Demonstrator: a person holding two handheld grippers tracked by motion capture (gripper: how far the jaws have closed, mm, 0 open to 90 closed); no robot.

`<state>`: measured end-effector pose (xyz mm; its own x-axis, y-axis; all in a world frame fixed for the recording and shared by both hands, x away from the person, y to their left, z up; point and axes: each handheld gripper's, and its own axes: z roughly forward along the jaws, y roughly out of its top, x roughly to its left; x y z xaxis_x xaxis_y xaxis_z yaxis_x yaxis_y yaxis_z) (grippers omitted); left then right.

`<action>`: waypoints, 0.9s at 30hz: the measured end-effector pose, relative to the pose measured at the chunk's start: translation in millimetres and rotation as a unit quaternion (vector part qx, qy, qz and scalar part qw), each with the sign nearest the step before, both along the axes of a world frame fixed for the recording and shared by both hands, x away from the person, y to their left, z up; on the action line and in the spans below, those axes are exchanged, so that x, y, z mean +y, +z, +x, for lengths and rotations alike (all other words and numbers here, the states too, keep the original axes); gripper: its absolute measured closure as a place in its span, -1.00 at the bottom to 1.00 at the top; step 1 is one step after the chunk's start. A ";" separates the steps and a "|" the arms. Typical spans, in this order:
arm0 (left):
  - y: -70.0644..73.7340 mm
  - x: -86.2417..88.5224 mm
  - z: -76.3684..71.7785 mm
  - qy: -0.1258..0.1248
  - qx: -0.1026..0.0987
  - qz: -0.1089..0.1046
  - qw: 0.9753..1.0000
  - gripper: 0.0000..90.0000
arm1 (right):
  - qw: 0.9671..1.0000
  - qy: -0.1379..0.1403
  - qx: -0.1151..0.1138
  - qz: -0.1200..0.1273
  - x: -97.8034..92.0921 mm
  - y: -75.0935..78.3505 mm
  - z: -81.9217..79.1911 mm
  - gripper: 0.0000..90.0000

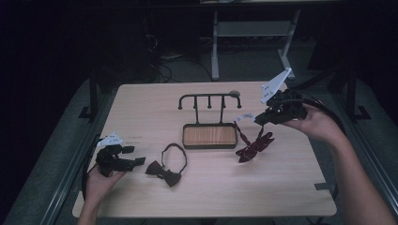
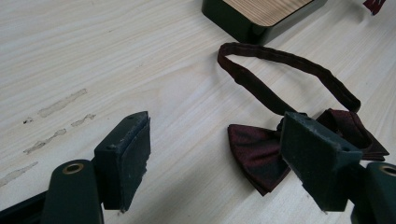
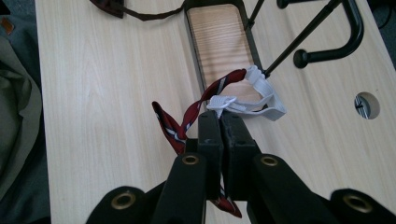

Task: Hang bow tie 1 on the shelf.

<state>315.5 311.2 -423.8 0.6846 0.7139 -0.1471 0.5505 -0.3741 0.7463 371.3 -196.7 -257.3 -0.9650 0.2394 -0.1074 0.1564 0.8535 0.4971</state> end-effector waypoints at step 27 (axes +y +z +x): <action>0.6 1.0 -0.1 -0.001 -0.002 -0.002 1.000 -0.46 | 1.000 0.017 -0.018 0.003 20.1 25.8 4.7 0.93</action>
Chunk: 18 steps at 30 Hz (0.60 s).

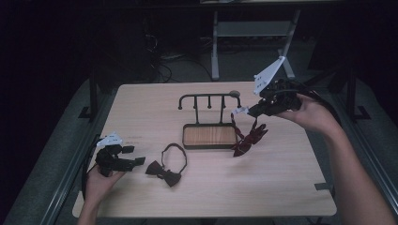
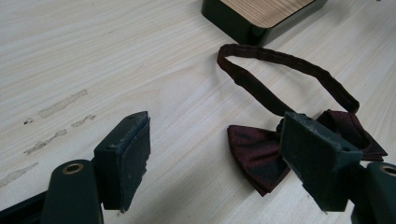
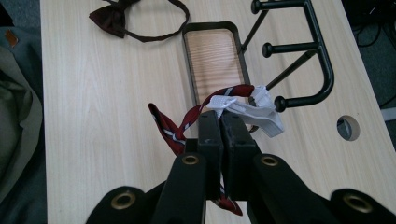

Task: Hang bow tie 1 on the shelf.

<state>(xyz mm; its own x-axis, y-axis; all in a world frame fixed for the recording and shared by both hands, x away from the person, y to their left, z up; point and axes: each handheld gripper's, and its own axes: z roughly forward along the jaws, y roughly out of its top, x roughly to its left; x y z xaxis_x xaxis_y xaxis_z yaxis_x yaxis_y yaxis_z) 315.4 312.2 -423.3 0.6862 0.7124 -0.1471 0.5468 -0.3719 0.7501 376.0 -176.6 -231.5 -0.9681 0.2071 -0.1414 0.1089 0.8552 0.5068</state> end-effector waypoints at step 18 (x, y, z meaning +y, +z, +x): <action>0.1 -0.1 -0.1 -0.001 0.000 0.000 1.000 -0.46 | 1.000 -0.001 -0.009 -0.001 6.0 5.4 4.7 0.93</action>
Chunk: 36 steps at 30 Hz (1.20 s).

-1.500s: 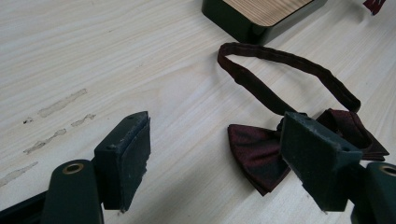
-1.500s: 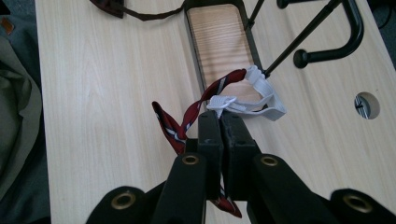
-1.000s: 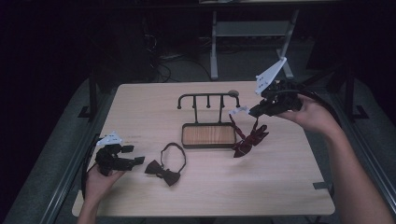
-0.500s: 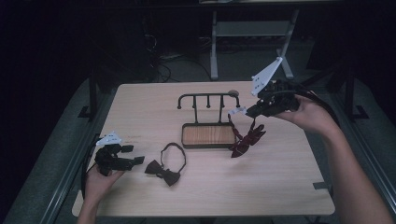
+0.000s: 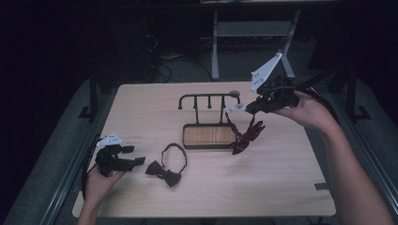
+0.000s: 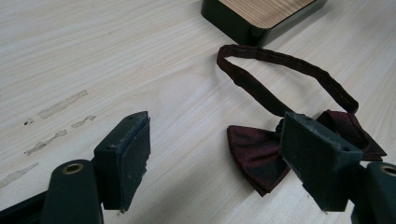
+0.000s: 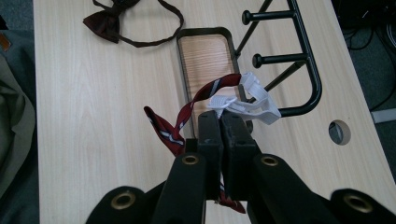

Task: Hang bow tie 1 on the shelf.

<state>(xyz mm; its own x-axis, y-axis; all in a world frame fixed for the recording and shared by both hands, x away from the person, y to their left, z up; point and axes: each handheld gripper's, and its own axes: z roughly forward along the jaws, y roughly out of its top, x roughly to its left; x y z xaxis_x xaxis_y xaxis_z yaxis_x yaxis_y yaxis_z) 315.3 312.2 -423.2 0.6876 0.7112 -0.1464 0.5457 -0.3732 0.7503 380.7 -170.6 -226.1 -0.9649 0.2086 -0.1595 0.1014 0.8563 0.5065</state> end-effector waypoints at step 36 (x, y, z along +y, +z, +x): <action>0.2 -0.5 -0.1 -0.003 0.000 -0.002 1.000 -0.46 | 0.995 -0.082 0.056 -0.032 -17.9 -35.4 61.6 0.92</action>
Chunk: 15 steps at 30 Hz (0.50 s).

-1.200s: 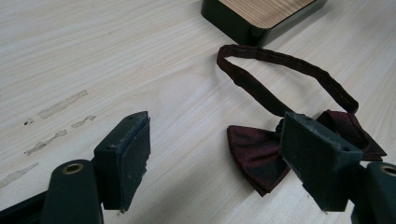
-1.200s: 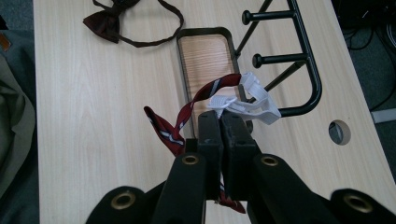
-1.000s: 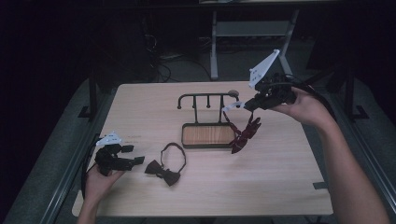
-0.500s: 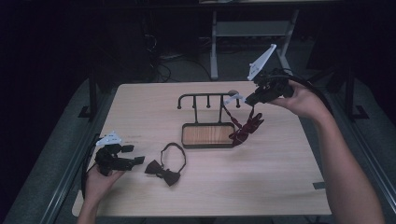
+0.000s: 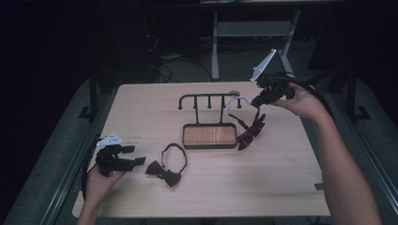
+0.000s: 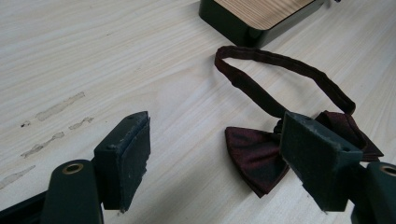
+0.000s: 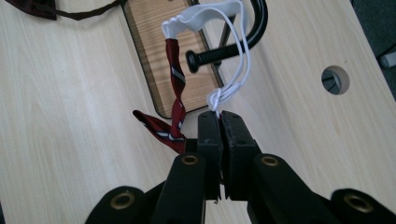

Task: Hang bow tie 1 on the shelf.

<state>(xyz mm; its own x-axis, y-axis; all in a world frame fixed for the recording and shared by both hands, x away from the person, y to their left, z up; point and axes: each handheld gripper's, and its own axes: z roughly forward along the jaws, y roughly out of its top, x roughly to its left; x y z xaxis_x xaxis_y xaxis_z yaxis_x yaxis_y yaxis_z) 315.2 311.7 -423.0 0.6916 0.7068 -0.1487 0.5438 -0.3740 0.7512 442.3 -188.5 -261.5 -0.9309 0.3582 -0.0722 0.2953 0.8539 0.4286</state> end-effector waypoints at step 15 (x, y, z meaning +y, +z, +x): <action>0.2 -0.9 -0.8 0.003 0.003 -0.004 1.000 -0.46 | 1.000 -0.012 0.009 -0.003 -8.4 -13.5 2.7 0.90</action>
<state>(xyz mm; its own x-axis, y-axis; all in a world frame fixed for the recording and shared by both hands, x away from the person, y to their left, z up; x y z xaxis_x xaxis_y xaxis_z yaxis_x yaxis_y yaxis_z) 314.4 310.8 -422.8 0.6872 0.7089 -0.1586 0.5496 -0.3645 0.7517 445.0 -196.9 -275.0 -0.9235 0.3791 -0.0581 0.3224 0.8493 0.4181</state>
